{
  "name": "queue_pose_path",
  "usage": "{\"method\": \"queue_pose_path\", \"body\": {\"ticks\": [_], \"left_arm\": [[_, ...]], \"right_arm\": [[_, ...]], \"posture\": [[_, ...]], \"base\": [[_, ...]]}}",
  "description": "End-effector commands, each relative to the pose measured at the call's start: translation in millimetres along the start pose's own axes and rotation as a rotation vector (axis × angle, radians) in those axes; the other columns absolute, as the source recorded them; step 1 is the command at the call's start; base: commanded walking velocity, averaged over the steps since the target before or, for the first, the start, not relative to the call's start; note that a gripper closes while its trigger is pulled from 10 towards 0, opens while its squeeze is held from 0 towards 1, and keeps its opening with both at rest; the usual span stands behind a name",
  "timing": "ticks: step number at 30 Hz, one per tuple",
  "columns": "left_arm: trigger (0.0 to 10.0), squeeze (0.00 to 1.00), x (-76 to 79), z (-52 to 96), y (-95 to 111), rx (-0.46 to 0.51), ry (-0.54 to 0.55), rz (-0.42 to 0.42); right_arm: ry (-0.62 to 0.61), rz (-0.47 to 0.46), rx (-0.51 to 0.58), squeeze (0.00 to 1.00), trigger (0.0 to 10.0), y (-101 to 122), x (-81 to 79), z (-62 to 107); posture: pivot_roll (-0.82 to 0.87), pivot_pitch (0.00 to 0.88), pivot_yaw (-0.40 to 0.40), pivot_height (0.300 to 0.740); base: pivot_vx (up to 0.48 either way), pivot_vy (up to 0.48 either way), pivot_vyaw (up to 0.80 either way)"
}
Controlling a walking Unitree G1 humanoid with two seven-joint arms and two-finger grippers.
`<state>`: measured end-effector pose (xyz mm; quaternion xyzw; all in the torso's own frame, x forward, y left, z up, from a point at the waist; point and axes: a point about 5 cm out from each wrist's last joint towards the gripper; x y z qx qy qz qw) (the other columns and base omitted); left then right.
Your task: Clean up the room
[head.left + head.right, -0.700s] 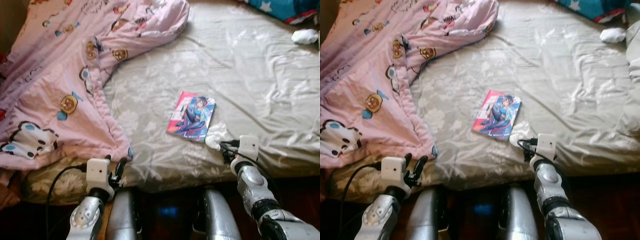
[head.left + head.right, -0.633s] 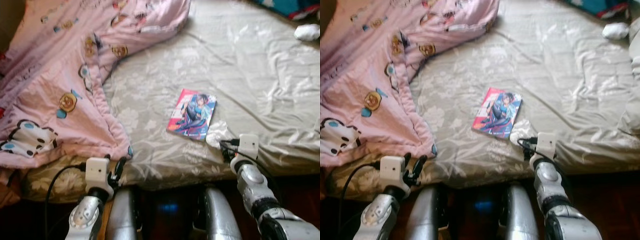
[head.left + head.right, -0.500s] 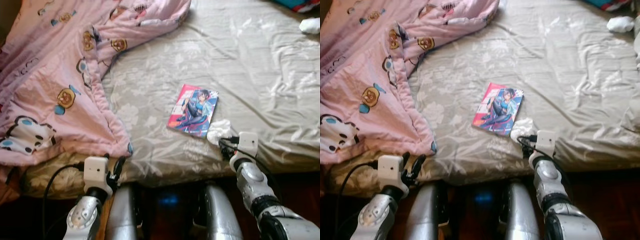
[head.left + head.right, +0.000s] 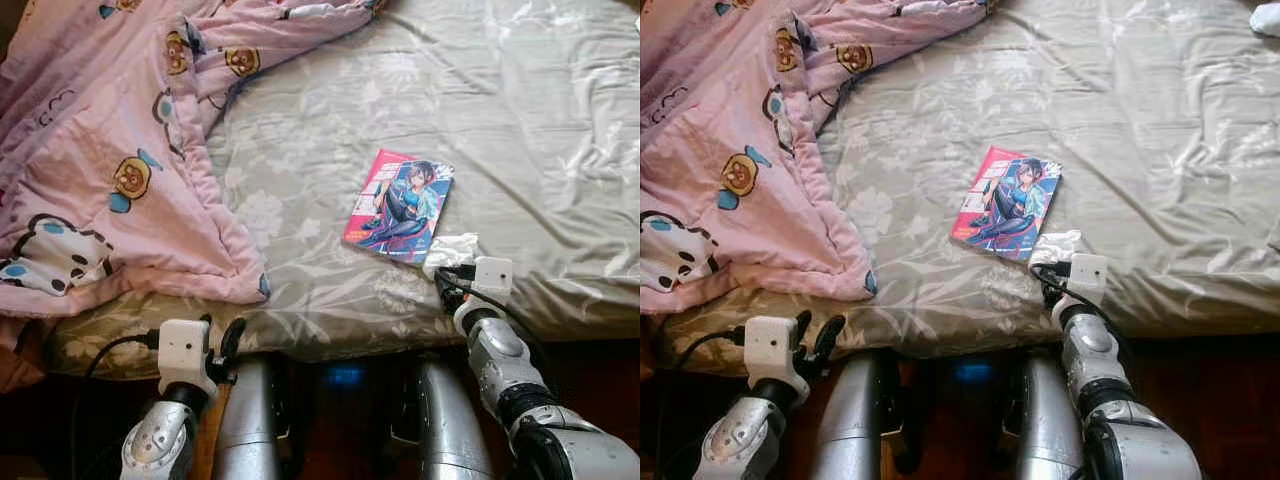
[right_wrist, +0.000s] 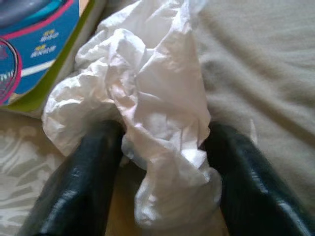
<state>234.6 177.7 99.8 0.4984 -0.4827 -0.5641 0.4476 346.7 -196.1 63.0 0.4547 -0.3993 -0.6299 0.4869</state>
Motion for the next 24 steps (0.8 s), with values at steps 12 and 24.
{"method": "queue_pose_path", "body": {"ticks": [12, 24], "left_arm": [[10.0, 0.0, -4.6, -0.8, -7.4, -0.043, 0.025, -0.001], [10.0, 0.0, -1.1, -5.0, -10.8, -0.037, 0.028, 0.002]], "right_arm": [[0.036, -0.028, -0.013, 0.0, 0.0, -19.7, -6.4, 7.5], [0.065, -0.027, -0.016, 0.0, 0.0, -29.2, -12.6, 11.6]], "posture": [[0.24, 0.462, 0.051, 0.611], [0.23, 0.411, 0.037, 0.611]], "base": [[0.0, 0.0, 0.0], [0.0, 0.0, 0.0]]}}
Point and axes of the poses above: a point about 5 cm out from each wrist's last joint towards the gripper, its own z axis pointing back from the gripper into the wrist, its own y axis along the axis of the wrist's last joint, x = y × z, and after that the axes turned 6 degrees about -z, right-handed
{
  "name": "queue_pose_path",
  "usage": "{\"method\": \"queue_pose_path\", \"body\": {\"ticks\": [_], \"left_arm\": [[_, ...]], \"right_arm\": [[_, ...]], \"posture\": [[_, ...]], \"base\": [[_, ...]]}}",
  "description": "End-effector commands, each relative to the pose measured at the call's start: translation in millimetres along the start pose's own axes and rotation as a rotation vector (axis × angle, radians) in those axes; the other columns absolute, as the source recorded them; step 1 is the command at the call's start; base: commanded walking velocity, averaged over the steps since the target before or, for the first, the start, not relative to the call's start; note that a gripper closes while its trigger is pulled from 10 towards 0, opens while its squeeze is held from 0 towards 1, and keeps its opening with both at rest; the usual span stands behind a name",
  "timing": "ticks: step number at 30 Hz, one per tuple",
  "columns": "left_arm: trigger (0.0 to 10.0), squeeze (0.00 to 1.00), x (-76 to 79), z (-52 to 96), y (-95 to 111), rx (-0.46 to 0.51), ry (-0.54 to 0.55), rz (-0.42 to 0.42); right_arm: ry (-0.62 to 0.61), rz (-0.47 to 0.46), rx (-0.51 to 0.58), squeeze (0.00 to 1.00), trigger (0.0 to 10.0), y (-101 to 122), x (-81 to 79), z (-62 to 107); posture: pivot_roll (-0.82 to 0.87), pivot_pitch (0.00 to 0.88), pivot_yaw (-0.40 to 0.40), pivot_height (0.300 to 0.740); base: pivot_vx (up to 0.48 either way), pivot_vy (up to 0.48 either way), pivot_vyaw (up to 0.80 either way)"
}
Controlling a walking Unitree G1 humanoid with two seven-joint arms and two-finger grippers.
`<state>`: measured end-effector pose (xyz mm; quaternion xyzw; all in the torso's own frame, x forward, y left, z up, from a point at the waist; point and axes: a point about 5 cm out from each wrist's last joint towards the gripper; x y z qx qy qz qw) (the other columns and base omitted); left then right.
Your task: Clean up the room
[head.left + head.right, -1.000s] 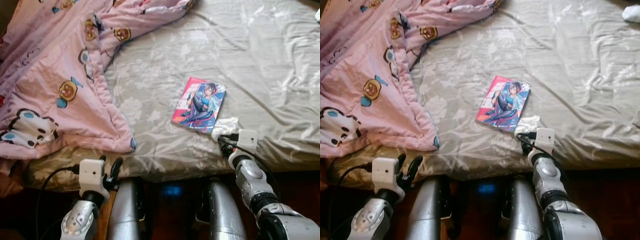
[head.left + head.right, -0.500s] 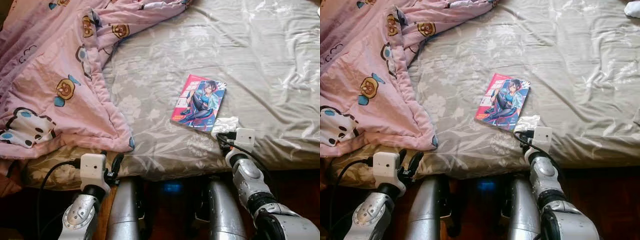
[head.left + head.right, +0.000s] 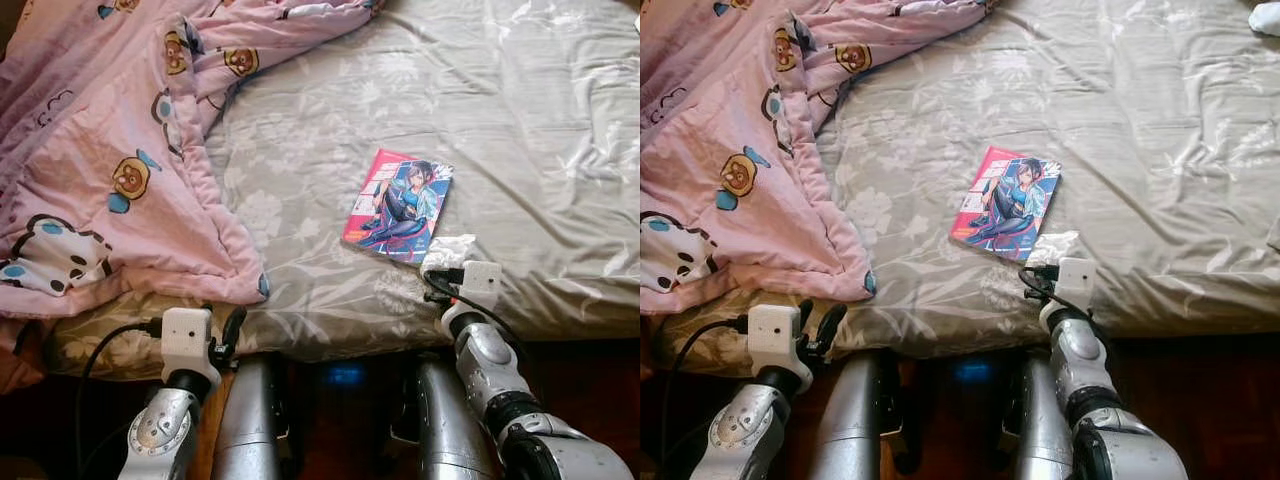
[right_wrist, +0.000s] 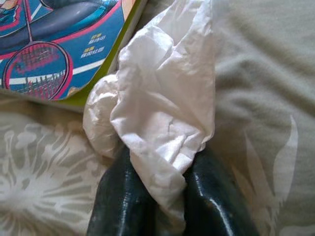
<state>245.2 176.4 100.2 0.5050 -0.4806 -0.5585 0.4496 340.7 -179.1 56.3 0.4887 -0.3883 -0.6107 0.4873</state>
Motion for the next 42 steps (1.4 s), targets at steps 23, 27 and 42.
{"method": "queue_pose_path", "body": {"ticks": [23, 27, 42], "left_arm": [[10.0, 0.0, 3.1, -16.0, -36.8, -0.053, 0.039, 0.002], [10.0, 0.0, -1.6, -19.4, -40.5, -0.054, 0.061, 0.003], [10.0, 0.0, -10.8, -23.3, -59.9, -0.088, 0.091, -0.018]], "right_arm": [[-0.05, -0.029, 0.162, 0.0, 4.6, -19.2, 23.5, 31.5], [-0.046, -0.016, 0.197, 0.0, 10.0, -21.4, 21.9, 37.9], [-0.108, -0.018, 0.128, 0.0, 10.0, -41.3, 31.2, 50.5]], "posture": [[0.16, 0.199, -0.017, 0.611], [0.14, 0.168, -0.023, 0.611], [0.12, 0.124, -0.024, 0.674]], "base": [[0.0, 0.0, 0.0], [0.0, 0.0, 0.0], [0.0, 0.0, 0.0]]}}
Point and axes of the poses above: a point about 5 cm out from each wrist's last joint towards the gripper, its own z axis pointing back from the gripper into the wrist, its own y axis along the axis of the wrist's last joint, x = y × z, and after that the axes turned 6 degrees about -z, right-handed
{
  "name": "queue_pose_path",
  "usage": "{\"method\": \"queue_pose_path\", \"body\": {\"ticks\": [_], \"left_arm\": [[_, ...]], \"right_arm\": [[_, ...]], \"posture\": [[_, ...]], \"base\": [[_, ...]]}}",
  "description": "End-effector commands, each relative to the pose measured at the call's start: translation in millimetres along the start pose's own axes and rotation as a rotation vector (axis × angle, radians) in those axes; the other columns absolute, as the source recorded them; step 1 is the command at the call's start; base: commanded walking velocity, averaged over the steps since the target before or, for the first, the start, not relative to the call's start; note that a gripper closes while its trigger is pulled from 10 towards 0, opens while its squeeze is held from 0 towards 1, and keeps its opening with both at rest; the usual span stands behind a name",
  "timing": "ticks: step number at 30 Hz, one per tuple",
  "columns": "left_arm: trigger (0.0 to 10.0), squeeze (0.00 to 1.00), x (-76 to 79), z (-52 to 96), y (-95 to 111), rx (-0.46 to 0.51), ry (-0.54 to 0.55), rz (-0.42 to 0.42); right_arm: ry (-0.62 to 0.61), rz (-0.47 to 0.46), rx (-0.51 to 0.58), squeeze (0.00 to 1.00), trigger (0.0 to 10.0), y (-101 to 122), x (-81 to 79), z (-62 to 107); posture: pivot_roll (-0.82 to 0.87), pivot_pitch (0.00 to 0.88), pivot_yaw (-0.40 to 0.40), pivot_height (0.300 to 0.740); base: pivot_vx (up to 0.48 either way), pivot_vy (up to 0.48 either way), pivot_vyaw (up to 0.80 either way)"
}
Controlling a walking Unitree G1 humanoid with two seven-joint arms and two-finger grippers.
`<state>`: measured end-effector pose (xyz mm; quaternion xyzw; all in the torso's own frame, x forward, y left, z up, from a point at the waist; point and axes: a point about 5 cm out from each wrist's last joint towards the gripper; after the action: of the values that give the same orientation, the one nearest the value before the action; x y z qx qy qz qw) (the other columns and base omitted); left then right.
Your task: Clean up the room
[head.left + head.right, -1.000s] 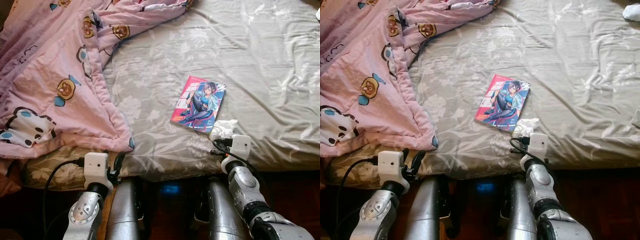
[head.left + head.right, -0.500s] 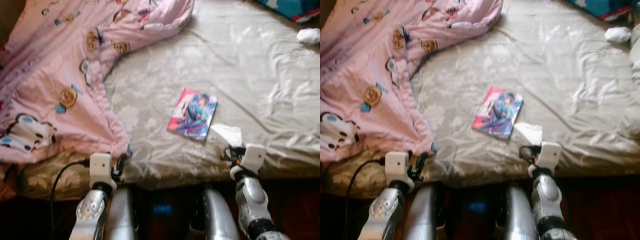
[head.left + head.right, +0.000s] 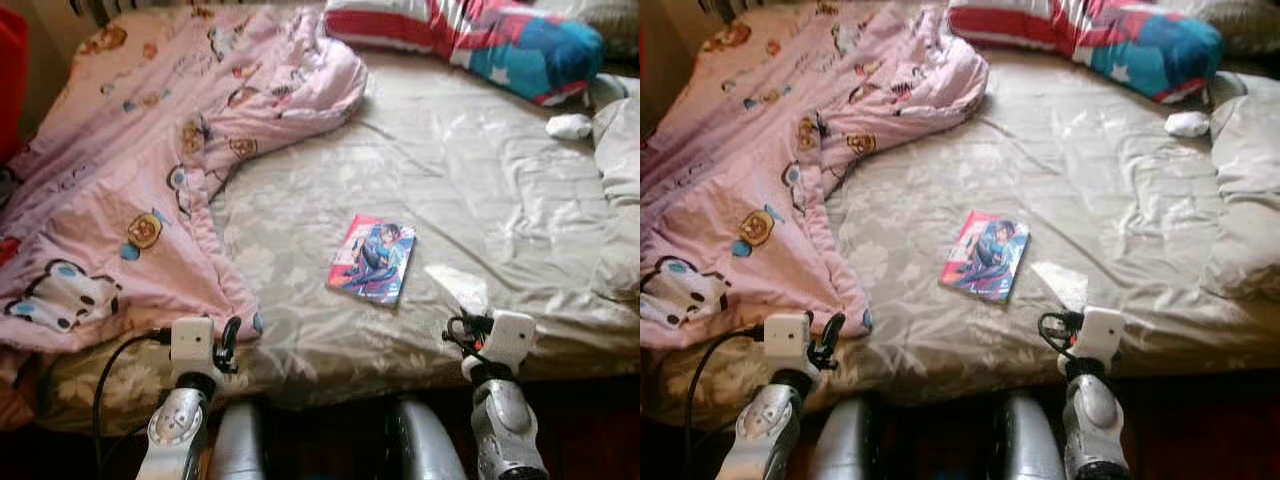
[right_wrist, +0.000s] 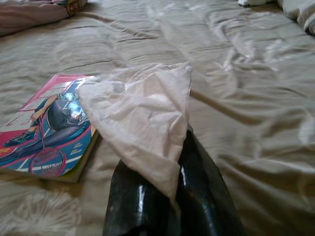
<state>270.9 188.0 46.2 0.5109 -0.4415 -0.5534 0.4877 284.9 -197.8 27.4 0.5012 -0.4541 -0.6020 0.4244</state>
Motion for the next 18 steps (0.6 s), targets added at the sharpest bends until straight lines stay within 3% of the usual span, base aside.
{"method": "queue_pose_path", "body": {"ticks": [1, 11, 18], "left_arm": [[10.0, 0.0, -5.7, 1.7, -7.1, -0.022, 0.009, -0.022], [10.0, 0.0, -7.9, -6.5, -12.0, -0.042, -0.004, -0.032], [10.0, 0.0, -9.3, -6.8, -32.4, -0.148, -0.028, -0.052]], "right_arm": [[-0.023, 0.0, -0.039, 0.0, 10.0, -6.5, 5.2, 3.2], [-0.086, 0.016, -0.094, 0.0, 10.0, -14.5, 20.5, 8.4], [-0.106, 0.031, -0.238, 0.0, 10.0, -39.1, 24.8, 22.4]], "posture": [[0.12, 0.123, -0.024, 0.679], [0.11, 0.112, -0.017, 0.734], [0.12, 0.087, -0.02, 0.74]], "base": [[0.0, 0.0, 0.0], [0.0, 0.0, 0.0], [0.0, 0.0, 0.0]]}}
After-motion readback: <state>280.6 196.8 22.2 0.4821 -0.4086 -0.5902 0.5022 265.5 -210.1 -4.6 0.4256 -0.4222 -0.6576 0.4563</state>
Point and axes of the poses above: a point about 5 cm out from each wrist's last joint towards the gripper, its own z axis pointing back from the gripper into the wrist, its own y axis along the axis of the wrist's last joint, x = y × z, and after that the axes turned 6 degrees about -z, right-handed
